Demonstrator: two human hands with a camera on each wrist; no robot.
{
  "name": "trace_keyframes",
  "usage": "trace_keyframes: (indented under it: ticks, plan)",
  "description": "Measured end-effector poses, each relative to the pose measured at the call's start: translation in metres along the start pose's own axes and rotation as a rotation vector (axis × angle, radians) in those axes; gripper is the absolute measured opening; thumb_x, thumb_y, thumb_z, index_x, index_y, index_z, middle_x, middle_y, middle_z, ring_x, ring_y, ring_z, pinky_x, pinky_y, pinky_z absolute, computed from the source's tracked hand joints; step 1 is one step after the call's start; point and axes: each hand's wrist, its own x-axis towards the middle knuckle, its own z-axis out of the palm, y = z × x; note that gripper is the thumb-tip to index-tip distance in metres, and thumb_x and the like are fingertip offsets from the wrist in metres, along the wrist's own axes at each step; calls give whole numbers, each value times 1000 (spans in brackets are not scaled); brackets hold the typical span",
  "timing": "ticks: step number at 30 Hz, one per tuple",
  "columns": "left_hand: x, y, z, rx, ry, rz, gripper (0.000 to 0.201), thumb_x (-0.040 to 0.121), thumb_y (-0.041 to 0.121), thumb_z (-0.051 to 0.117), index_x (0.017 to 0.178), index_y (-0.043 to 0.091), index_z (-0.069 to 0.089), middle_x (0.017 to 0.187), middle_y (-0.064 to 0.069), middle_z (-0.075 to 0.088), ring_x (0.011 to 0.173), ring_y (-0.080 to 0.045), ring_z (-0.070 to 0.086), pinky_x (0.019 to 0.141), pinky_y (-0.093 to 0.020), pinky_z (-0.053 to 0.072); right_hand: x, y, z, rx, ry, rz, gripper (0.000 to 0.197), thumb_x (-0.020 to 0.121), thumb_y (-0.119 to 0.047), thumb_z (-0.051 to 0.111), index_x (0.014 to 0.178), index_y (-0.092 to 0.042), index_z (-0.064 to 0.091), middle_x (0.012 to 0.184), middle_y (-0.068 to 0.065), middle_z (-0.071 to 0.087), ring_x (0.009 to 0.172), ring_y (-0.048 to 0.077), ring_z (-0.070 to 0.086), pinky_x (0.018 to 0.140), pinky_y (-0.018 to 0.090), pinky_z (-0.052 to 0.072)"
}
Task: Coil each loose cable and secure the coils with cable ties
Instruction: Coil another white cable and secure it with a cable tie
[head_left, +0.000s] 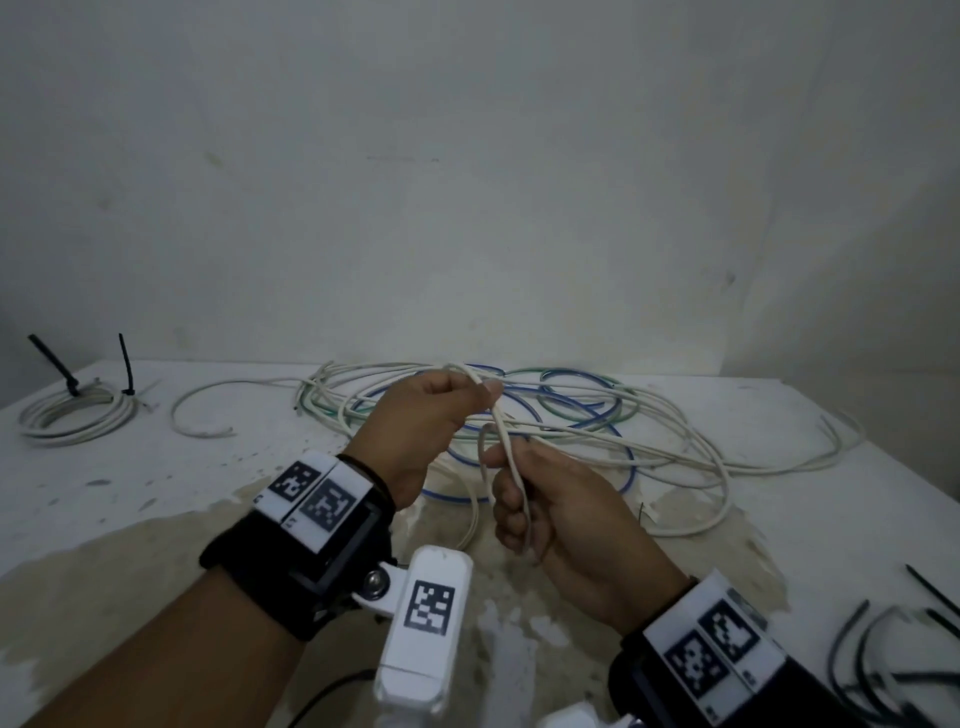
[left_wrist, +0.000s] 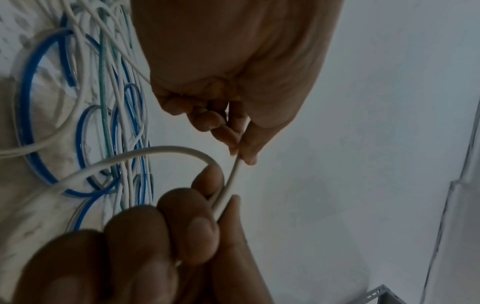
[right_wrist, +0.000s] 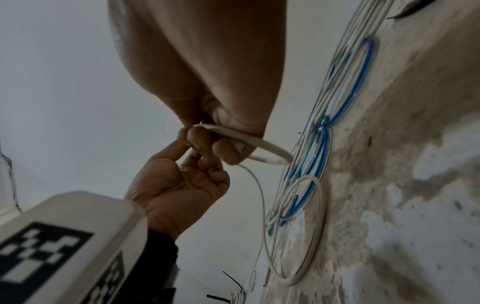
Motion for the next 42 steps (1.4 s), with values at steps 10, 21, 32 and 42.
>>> trace_keyframes:
  ticks: [10,21,32,42]
  plan:
    - [8,0,4,43,93,114,32,85,23,69,64,3,56,54,-2,40,48,-11,34,46,-14,33,-12,-9,-9,-83,-100,23,29,99,-21,36,97,-2,59,56,-2,44,46,11,32,47,25,31]
    - [15,2,19,447,37,567,20,91,38,43,99,31,60,99,16,63,99,-4,57,93,-32,43,-32,-85,2,96,-214,-73,23,93,-20,39,86,-5,55,60,1,51,42,8,43,42,22,41]
    - [30,-18,13,601,-39,599,20,98,28,46,79,21,49,59,0,48,54,-10,46,52,-19,33,-29,-179,-36,367,23,-307,11,85,-19,44,82,-10,49,54,-10,40,37,3,33,37,15,34]
    - [27,-14,-7,998,-5,889,40,89,29,33,100,14,69,78,-3,63,67,-24,62,58,-30,50,-14,-202,-79,460,331,-405,23,99,-2,25,84,-7,41,43,-3,43,31,6,29,36,12,30]
